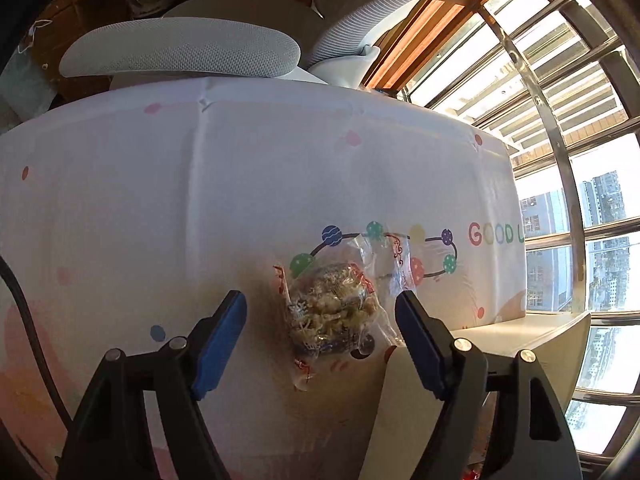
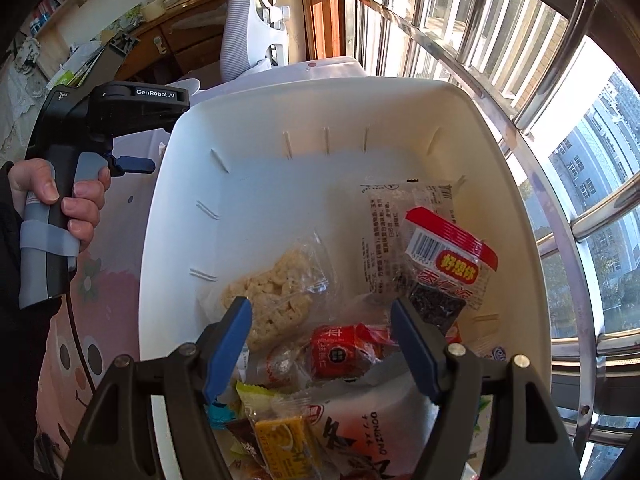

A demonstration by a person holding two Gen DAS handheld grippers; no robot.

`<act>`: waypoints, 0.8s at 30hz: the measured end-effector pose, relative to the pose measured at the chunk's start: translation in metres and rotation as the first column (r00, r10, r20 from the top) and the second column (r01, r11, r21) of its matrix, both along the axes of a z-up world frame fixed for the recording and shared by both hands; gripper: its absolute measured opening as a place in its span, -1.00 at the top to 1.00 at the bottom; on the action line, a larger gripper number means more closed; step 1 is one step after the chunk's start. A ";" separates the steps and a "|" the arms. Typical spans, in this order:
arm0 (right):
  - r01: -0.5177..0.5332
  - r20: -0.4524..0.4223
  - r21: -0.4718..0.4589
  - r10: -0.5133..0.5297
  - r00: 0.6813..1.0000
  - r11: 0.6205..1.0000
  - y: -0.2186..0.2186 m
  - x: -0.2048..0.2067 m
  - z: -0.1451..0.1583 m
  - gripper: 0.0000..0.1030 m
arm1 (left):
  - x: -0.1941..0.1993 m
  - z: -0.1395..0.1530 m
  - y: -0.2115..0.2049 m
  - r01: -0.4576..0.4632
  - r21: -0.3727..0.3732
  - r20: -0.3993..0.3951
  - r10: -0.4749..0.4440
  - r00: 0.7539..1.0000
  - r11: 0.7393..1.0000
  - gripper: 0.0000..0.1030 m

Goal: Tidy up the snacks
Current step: 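Move the left tool to the clear nut bag and close on it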

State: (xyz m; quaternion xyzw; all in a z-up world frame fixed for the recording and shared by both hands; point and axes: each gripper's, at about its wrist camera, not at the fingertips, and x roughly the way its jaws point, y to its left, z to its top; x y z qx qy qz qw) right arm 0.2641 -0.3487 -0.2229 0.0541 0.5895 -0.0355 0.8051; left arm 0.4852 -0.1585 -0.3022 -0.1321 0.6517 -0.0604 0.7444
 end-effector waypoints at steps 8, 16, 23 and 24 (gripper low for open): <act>0.009 -0.006 0.000 -0.009 1.000 1.000 -0.002 -0.001 0.000 -0.41 | 0.000 -0.002 -0.003 0.000 -0.063 0.020 0.002 1.000 0.998 -0.25; 0.017 -0.005 -0.004 -0.017 1.000 1.000 -0.005 -0.003 0.004 -0.41 | -0.001 -0.002 0.001 -0.019 -0.085 0.019 0.021 1.000 0.996 -0.23; 0.023 -0.010 0.001 -0.023 1.000 1.000 -0.005 -0.002 0.004 -0.41 | -0.003 -0.005 0.018 -0.079 -0.073 -0.003 0.079 0.997 0.994 -0.23; 0.021 -0.010 0.000 -0.021 1.000 1.000 -0.005 -0.002 0.004 -0.41 | -0.003 -0.006 0.019 -0.081 -0.077 -0.004 0.081 0.997 0.994 -0.23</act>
